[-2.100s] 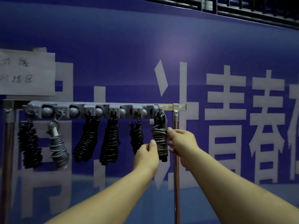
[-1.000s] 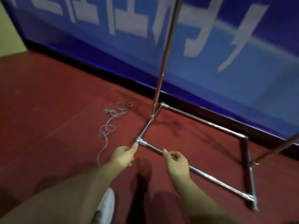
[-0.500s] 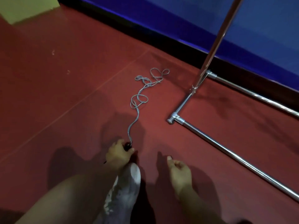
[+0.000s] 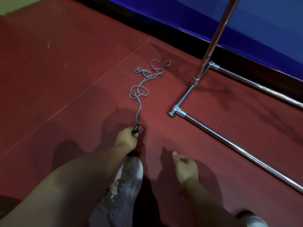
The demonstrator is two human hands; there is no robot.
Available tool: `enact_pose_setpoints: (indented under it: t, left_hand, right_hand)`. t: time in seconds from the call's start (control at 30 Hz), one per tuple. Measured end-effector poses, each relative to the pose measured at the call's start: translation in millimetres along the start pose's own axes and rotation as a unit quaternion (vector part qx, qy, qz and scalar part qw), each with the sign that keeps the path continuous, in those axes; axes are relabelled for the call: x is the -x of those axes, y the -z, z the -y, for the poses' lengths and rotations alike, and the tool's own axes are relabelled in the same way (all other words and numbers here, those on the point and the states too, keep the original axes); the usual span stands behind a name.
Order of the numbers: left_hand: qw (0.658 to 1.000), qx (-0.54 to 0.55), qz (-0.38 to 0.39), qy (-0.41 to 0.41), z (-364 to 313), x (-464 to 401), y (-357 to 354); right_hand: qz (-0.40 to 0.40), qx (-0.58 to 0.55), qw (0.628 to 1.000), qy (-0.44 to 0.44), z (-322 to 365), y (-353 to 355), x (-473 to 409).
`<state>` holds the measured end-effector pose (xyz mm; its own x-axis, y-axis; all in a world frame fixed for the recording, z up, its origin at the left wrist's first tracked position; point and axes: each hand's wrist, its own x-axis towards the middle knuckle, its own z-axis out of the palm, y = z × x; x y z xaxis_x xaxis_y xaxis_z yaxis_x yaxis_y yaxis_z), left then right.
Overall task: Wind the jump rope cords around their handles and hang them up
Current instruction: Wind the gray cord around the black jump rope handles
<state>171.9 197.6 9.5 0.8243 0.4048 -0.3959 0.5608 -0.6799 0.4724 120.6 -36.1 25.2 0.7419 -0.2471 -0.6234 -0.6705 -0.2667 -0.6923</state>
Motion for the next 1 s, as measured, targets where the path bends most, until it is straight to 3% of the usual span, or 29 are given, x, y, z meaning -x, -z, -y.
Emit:
enact_pose_setpoints:
  t: [0.13, 0.27, 0.4, 0.5, 0.57, 0.7, 0.83, 1.0]
  left_hand:
    - [0.994, 0.030, -0.024, -0.106, -64, 9, 28]
    - [0.978, 0.008, 0.022, -0.208, -129, 27, 66]
    - [0.931, -0.069, 0.040, -0.355, -203, 65, 114]
    - [0.899, -0.050, 0.010, -0.434, -263, 107, 150]
    - [0.882, -0.009, 0.011, -0.470, -297, 134, 167]
    - [0.871, 0.109, 0.077, -0.473, -333, 169, 178]
    - [0.858, 0.221, 0.155, -0.436, -353, 198, 182]
    - [0.865, 0.238, 0.227, -0.380, -359, 211, 174]
  right_hand:
    - [0.007, 0.035, 0.999, 0.038, 12, 12, 1]
    - [-0.018, 0.056, 0.995, 0.083, 62, 42, 5]
    - [-0.113, 0.034, 0.966, 0.230, 149, 95, 15]
    - [-0.175, -0.016, 0.928, 0.329, 213, 138, 36]
    - [-0.172, -0.063, 0.911, 0.370, 245, 169, 58]
    - [-0.145, -0.087, 0.919, 0.356, 294, 218, 96]
    - [-0.103, -0.120, 0.925, 0.345, 291, 240, 116]
    - [-0.034, -0.133, 0.947, 0.291, 278, 264, 135]
